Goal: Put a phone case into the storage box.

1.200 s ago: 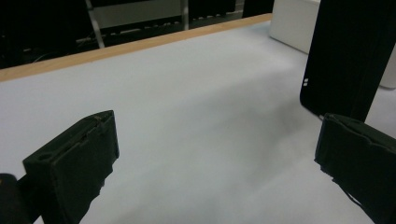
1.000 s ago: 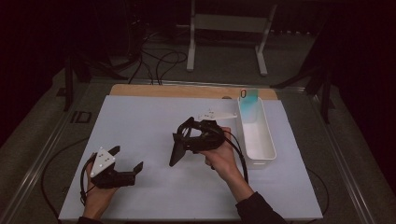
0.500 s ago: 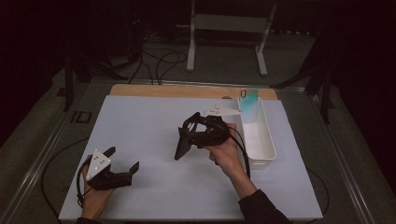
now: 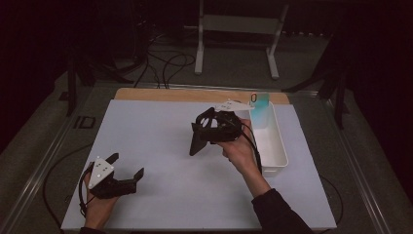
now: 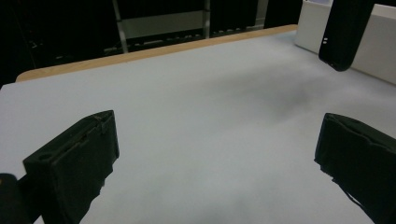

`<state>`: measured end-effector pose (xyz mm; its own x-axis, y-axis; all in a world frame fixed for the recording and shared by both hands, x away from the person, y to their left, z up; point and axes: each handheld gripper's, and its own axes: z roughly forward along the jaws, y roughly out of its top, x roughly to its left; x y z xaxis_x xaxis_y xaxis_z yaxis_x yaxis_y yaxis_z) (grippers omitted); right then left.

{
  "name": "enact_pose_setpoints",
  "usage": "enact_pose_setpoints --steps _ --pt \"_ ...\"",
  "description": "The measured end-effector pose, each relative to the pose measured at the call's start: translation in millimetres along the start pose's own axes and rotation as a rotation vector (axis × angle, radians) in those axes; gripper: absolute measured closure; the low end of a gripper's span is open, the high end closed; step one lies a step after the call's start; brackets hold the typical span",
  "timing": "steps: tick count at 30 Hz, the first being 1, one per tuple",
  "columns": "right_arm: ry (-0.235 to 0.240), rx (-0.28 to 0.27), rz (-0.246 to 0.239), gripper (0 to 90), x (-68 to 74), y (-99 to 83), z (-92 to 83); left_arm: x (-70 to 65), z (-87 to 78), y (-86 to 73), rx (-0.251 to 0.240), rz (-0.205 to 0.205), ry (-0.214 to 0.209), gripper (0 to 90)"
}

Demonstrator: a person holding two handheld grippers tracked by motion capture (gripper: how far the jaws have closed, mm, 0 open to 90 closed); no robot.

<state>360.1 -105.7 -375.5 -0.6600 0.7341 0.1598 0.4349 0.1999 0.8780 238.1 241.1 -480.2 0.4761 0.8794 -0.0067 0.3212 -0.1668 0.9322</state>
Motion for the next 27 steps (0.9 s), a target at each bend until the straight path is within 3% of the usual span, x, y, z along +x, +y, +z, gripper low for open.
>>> enact_pose_setpoints --steps 7,22,27 --pt "-0.022 -0.004 0.013 14.9 -10.1 3.8 3.7 0.7 -0.1 -0.1 -0.001 -0.002 0.007 0.2" --pt "-0.114 -0.018 -0.029 14.9 -26.7 20.0 4.7 1.5 -1.4 0.1 -0.009 -0.006 0.010 0.2" --pt "-0.132 -0.028 -0.013 14.9 -34.0 21.8 5.2 1.5 -1.4 0.2 -0.009 -0.007 0.010 0.3"
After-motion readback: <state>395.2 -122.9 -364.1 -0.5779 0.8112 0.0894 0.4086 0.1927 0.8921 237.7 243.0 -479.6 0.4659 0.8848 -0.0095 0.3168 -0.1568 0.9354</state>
